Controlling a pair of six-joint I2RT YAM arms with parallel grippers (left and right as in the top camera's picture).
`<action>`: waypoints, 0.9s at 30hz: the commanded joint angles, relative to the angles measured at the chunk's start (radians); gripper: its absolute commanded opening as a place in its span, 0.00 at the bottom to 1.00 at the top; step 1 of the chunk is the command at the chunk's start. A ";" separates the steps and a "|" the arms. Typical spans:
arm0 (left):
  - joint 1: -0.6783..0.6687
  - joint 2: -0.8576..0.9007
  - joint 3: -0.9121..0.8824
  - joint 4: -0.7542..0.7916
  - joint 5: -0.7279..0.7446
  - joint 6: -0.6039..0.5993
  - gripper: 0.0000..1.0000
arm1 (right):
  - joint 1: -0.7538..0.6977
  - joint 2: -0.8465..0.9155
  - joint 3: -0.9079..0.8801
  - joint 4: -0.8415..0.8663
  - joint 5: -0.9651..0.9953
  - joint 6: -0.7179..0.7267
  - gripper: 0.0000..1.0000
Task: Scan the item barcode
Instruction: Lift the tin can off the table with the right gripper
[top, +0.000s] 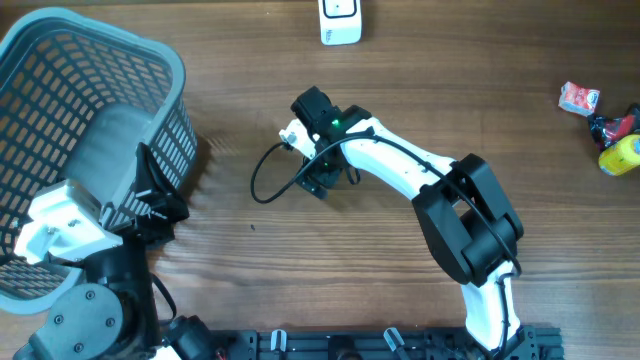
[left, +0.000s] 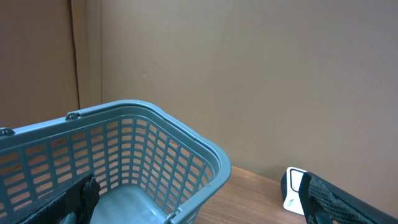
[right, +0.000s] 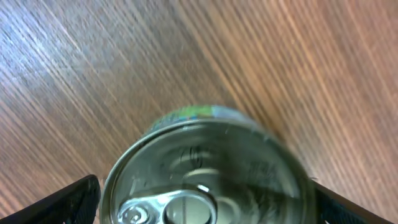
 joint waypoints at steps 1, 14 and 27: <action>-0.004 -0.002 0.008 0.003 0.005 -0.017 1.00 | -0.001 0.019 -0.002 0.008 0.004 -0.005 0.89; -0.004 -0.002 0.008 -0.019 0.005 -0.017 1.00 | -0.001 0.019 -0.002 0.005 0.051 0.247 0.69; -0.004 -0.002 0.008 -0.019 0.005 -0.017 1.00 | -0.006 0.019 -0.002 -0.089 0.166 1.205 0.73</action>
